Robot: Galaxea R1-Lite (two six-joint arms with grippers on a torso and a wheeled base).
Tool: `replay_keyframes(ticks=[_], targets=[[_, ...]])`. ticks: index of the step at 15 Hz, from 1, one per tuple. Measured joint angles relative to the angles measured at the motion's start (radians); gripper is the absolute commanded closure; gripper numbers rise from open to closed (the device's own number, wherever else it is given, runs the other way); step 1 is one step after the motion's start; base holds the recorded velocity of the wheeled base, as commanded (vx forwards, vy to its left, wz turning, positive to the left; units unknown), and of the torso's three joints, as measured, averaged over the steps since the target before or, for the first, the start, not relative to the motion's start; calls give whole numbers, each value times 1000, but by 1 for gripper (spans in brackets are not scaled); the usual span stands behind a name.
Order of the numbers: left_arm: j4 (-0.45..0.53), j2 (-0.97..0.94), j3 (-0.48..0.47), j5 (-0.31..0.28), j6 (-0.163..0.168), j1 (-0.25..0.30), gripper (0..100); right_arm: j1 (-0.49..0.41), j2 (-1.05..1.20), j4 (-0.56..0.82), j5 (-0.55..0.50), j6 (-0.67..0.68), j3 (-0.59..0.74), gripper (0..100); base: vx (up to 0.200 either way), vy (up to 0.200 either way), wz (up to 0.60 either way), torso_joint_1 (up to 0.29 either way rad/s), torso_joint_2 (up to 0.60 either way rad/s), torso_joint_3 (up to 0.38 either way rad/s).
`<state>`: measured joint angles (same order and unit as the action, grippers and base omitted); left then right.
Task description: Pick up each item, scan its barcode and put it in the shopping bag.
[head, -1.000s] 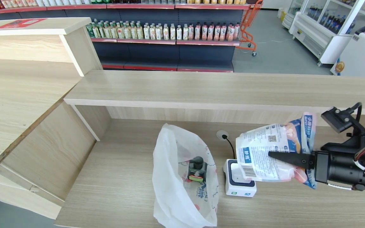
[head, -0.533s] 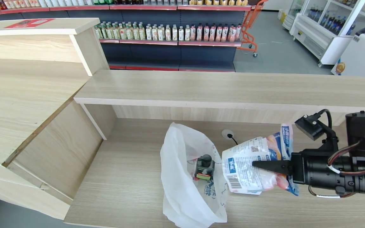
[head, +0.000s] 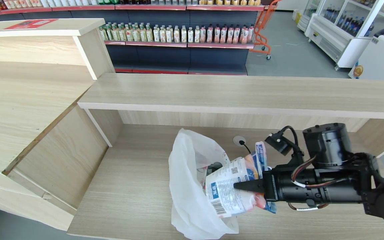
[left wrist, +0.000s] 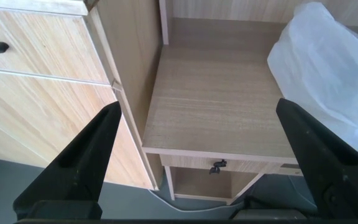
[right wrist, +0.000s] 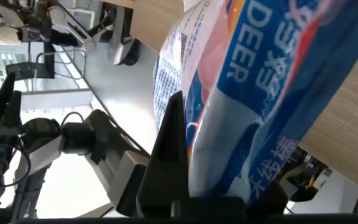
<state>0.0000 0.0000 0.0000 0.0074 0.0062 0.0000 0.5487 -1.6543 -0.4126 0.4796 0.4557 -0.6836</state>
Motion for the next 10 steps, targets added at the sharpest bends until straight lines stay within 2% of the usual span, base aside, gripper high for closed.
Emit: replay_keyframes(ticks=[2,6,10], targets=[[0,0,0,0,0,0,0,30,-76,-3,-58,-61,-39,100,0,0,0,0,0,0],[0,0,0,0,0,0,0,55,-242,-5,-118,-292,-155,100,0,0,0,0,0,0],[0,0,0,0,0,0,0,59,-349,-5,-152,-369,-230,100,0,0,0,0,0,0]])
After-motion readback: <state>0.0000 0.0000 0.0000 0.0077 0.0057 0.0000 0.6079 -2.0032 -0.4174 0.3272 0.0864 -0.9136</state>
